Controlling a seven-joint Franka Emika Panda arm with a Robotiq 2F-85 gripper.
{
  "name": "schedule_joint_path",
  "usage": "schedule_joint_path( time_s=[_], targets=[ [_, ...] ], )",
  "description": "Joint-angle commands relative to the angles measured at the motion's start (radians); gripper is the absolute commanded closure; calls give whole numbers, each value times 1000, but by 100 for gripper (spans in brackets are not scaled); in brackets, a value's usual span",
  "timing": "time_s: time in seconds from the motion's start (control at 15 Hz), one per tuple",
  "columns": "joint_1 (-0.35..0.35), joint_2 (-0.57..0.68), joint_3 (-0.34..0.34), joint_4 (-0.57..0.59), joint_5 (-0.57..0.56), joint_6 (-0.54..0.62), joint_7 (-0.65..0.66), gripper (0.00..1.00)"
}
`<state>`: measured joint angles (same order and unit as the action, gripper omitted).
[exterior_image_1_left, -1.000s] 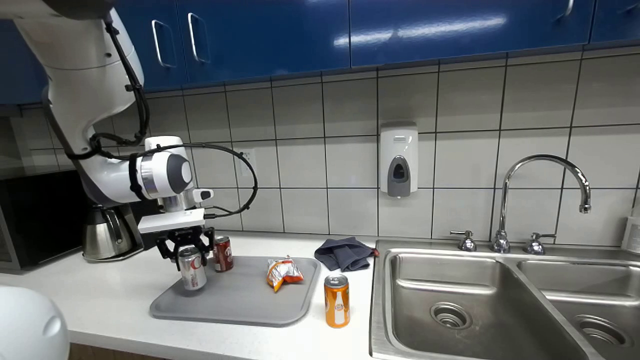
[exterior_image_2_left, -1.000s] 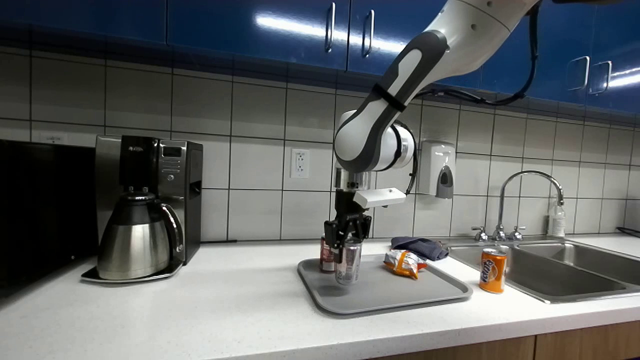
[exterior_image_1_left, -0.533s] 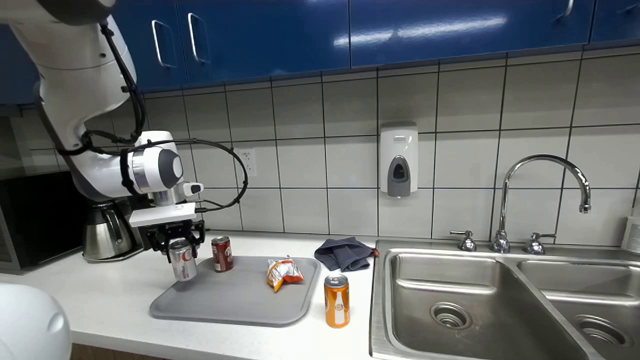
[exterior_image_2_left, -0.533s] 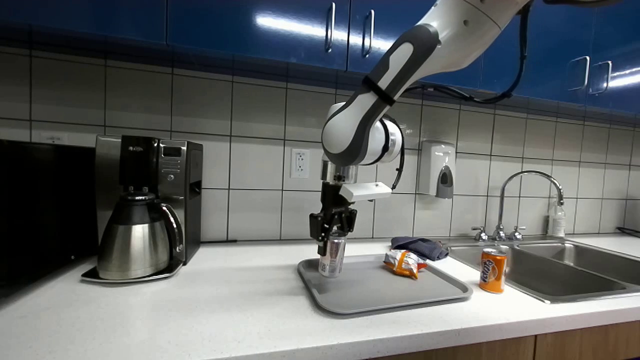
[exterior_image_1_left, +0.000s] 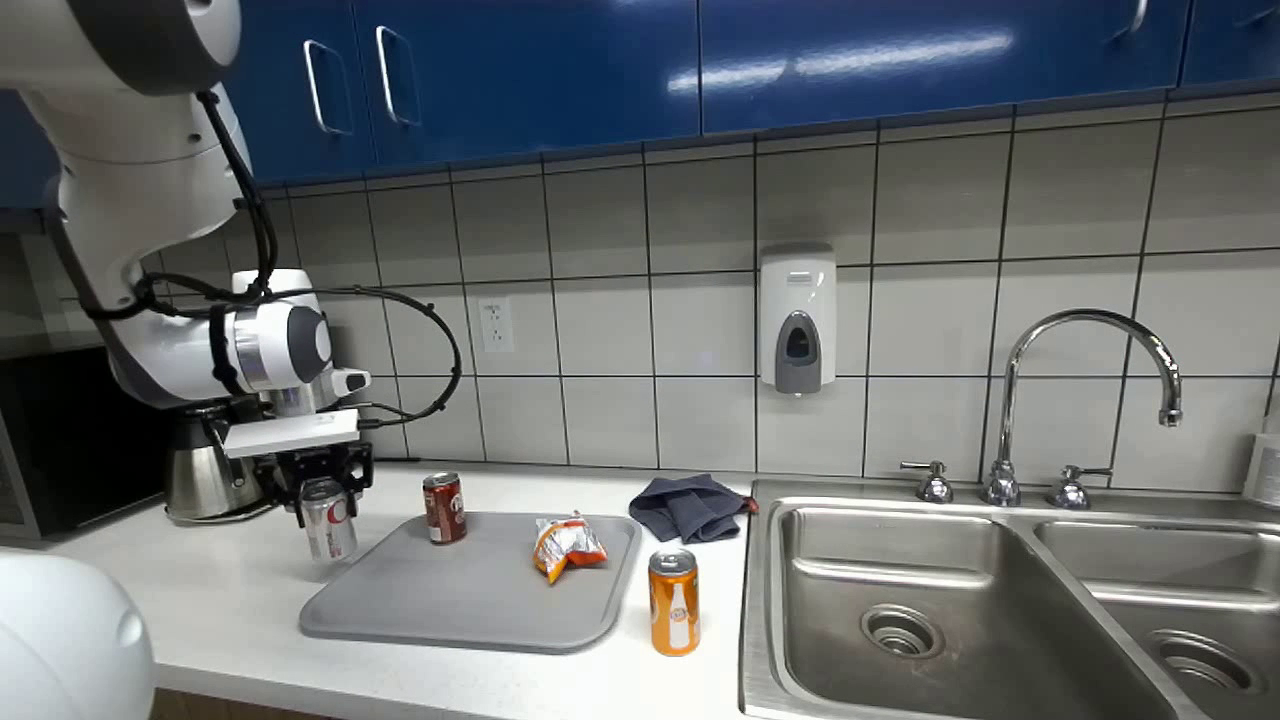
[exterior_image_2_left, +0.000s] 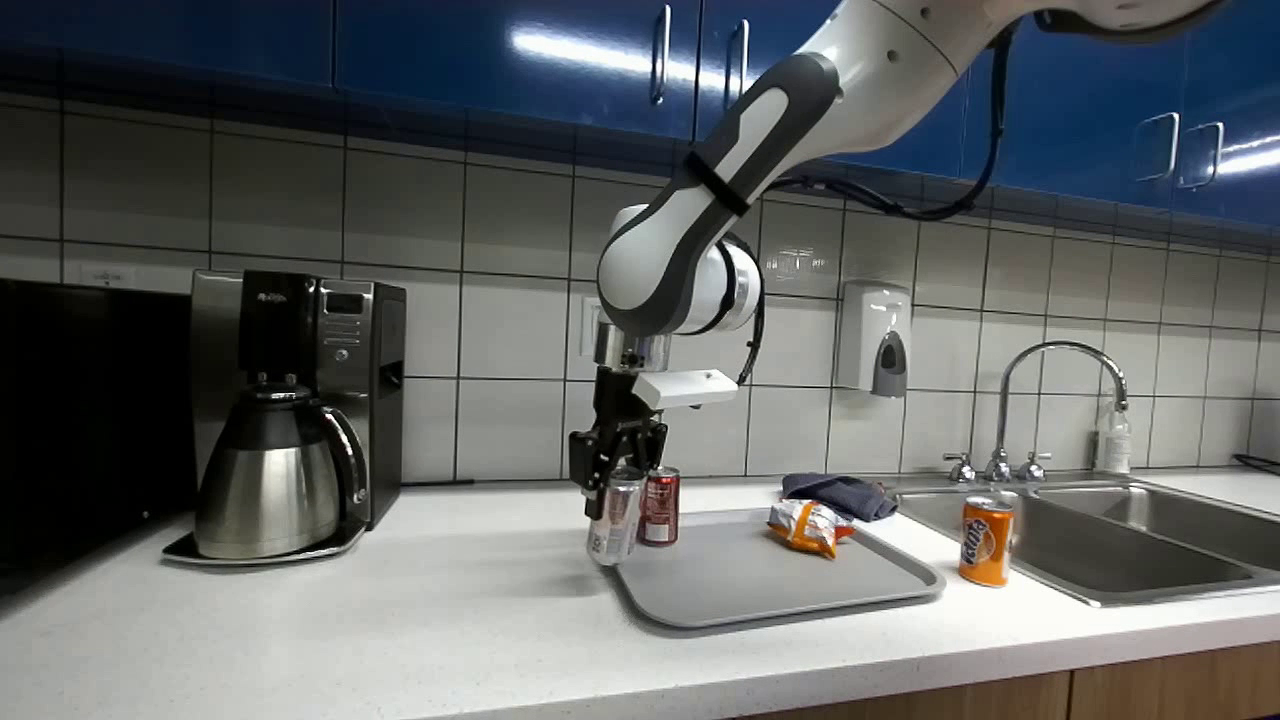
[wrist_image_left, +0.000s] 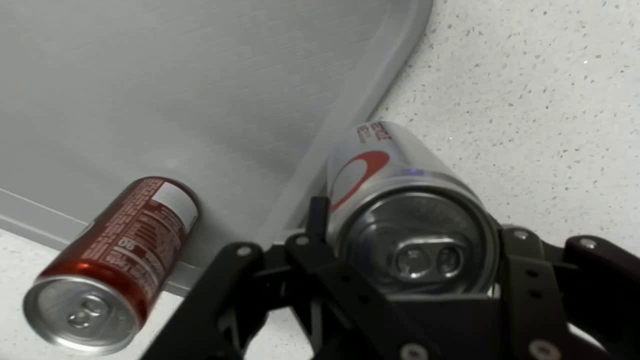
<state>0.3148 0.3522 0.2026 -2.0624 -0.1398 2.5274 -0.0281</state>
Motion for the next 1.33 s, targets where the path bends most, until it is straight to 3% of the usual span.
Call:
schedule_joint_path(
  time_s=[0.0,1.27],
  targets=[
    [17,48,6,80,-31,-43,-6,61],
    [61,161,-3,208,-70,-146,-8,61]
  ],
)
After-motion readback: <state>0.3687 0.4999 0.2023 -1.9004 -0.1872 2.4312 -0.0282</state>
